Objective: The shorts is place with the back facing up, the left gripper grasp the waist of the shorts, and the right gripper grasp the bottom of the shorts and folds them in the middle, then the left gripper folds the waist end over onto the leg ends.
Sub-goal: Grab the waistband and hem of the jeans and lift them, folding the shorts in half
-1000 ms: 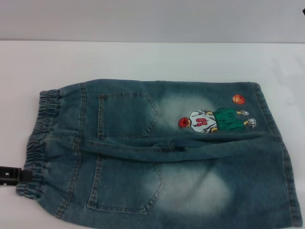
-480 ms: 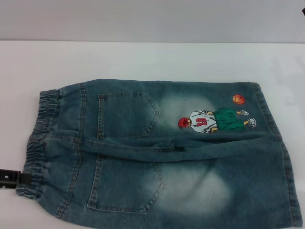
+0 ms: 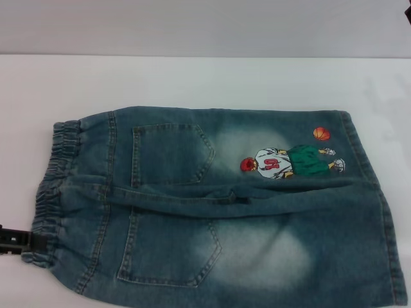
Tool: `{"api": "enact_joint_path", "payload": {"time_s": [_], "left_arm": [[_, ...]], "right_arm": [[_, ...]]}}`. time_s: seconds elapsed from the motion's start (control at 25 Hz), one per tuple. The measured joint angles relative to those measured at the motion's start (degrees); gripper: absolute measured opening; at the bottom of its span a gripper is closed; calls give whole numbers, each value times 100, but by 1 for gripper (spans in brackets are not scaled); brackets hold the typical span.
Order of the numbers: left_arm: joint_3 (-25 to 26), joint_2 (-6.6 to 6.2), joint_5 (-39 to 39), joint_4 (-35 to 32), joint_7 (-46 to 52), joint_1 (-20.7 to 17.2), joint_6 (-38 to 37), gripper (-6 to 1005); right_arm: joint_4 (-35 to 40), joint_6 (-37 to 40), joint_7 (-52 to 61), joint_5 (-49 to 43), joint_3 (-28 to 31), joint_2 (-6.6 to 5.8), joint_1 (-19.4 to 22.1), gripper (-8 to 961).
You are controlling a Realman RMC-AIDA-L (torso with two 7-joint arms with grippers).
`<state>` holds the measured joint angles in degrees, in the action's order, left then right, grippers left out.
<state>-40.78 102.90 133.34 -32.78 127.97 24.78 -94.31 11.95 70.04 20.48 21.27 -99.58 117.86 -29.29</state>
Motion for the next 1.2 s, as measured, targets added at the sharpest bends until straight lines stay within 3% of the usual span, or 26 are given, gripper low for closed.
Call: {"api": "enact_joint_path", "payload": {"time_s": [1.2], "left_arm": [[-30, 15, 10, -51, -82, 109, -88, 504]], "right_arm": [[-33, -122, 0, 27, 67, -26, -18, 715]]}}
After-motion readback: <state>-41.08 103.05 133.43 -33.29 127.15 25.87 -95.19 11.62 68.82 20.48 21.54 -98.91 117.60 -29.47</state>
